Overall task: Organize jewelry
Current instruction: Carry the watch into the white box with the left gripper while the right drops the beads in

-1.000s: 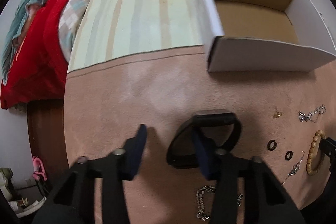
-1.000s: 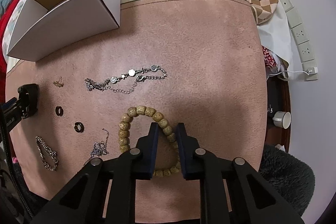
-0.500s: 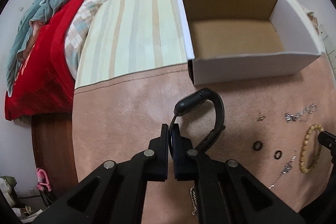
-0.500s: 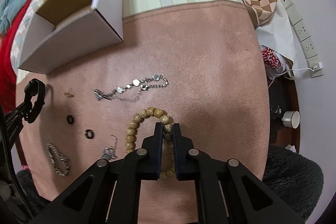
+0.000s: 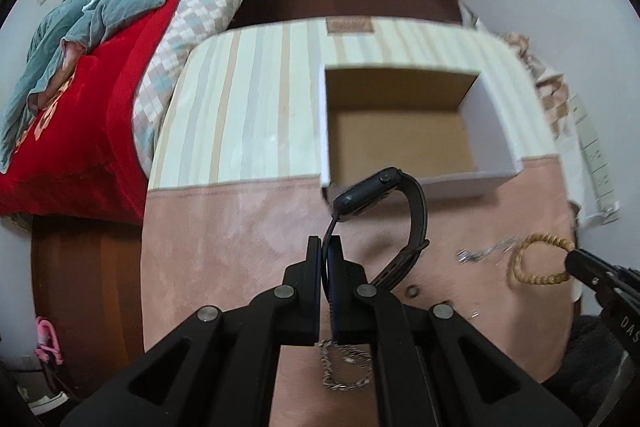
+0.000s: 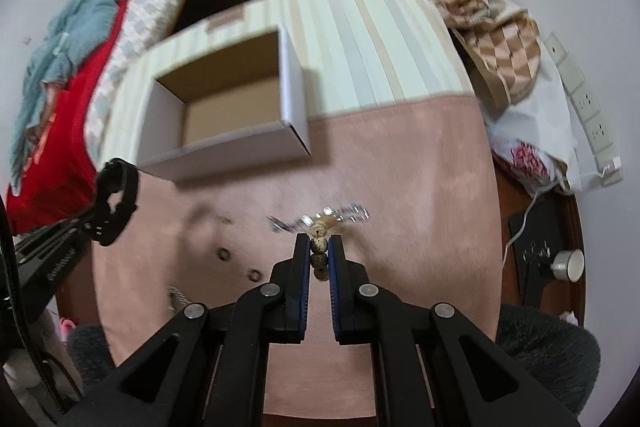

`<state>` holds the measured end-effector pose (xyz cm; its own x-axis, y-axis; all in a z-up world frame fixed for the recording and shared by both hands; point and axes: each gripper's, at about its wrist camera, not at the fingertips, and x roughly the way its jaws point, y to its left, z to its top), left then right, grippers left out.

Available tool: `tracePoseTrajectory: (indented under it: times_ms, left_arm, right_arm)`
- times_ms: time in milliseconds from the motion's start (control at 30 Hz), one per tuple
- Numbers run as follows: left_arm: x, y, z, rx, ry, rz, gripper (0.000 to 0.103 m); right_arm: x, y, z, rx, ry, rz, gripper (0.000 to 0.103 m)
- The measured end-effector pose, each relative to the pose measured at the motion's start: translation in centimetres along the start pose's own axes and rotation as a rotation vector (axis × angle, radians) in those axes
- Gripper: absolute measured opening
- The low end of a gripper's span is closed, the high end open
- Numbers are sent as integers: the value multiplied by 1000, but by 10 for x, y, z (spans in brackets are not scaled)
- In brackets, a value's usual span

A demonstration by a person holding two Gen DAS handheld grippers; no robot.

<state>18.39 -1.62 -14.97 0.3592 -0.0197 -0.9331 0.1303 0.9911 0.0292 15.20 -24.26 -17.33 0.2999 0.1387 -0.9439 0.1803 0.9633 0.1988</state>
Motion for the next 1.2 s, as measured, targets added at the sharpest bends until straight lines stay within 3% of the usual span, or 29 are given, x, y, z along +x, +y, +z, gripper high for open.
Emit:
tracePoseTrajectory:
  times_ms: [233,467,600,800,933,1033,1100,1167,1200]
  left_arm:
    - [-26,-6,47,-23,-63,-68,1]
    - [0,-6,94,-50,-31,-117,1]
    - [29,-4,110,-69,14,-120,1]
    - [53,-8,116,-73,59,-138,1]
    - [61,-9,115,-86,91,-168,11]
    - [58,-8,114,-83,74,-137,14]
    - [54,-7,114,-69,47,-95,18]
    - [50,-4,114,-78,28,-68,43]
    - [47,-2,113,-78,13,-46,53]
  right_arm:
    - [-51,21,46,-44,-105,93,9]
    - [-50,46,106,-100,-136,141,9]
    - [-20,50,137,-105,-99,156,9]
    - [16,51,157,-105,-41,201,9]
    - [35,54,163,-133,13,219,9]
    - [44,55,163,-159,48,181,10]
    - [47,55,161,-171,59,163,15]
    - [48,56,157,-187,60,136,43]
    - [48,57,155,-194,55,117,51]
